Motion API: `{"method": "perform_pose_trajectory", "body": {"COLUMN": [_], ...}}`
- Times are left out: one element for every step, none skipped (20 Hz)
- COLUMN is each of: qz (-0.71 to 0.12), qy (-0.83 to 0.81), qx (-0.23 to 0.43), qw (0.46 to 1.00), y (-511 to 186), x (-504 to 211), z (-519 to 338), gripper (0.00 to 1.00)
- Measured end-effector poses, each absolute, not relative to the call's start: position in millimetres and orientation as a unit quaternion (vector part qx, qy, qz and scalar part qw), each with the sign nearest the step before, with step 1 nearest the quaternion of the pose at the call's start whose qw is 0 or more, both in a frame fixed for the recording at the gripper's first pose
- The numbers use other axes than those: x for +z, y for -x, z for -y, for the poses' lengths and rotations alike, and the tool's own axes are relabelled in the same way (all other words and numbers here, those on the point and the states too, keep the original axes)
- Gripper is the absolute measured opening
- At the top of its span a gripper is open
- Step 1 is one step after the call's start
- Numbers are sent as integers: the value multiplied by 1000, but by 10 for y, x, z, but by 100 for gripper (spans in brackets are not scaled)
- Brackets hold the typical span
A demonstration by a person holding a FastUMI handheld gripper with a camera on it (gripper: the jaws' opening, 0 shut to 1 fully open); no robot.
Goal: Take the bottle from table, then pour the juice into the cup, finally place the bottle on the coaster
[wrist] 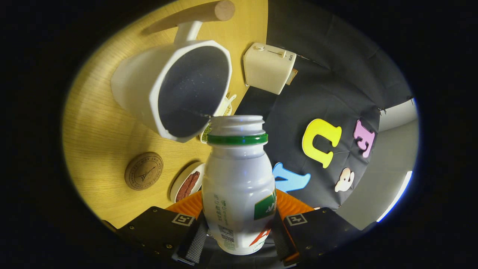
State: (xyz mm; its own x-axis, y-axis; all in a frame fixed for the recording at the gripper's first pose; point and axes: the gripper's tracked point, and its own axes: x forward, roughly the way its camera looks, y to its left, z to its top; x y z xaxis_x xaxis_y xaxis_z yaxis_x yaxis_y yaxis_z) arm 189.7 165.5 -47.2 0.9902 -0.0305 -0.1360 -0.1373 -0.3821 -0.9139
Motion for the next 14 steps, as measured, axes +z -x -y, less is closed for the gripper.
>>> {"method": "perform_pose_trajectory", "body": {"qz": [-49, -48, -50, -52, -52, -54, -58, -62, -63, -64, -66, -69, -72, -75], "qy": [828, 825, 821, 818, 816, 813, 807, 798, 789, 778, 767, 753, 739, 725], "qx": [49, 50, 51, 52, 51, 51, 53, 56, 59, 60, 63, 65, 68, 69], "qw": [557, 561, 566, 570, 574, 578, 586, 597, 609, 622, 636, 651, 666, 682], "y": [-1893, -1884, -1886, -1883, -1885, -1885, -1881, -1866, -1868, -1865, -1855, -1843, -1844, -1835], "x": [-490, -490, -512, -518, -518, -528, -549, -566, -571, -575, -588, -600, -603, -603], "z": [-1661, -1664, -1660, -1646, -1643, -1634, -1617, -1611, -1617, -1613, -1608, -1599, -1594, -1589], "gripper": [74, 74, 74, 74, 74, 74, 74, 74, 74, 74, 74, 74, 74, 74]}}
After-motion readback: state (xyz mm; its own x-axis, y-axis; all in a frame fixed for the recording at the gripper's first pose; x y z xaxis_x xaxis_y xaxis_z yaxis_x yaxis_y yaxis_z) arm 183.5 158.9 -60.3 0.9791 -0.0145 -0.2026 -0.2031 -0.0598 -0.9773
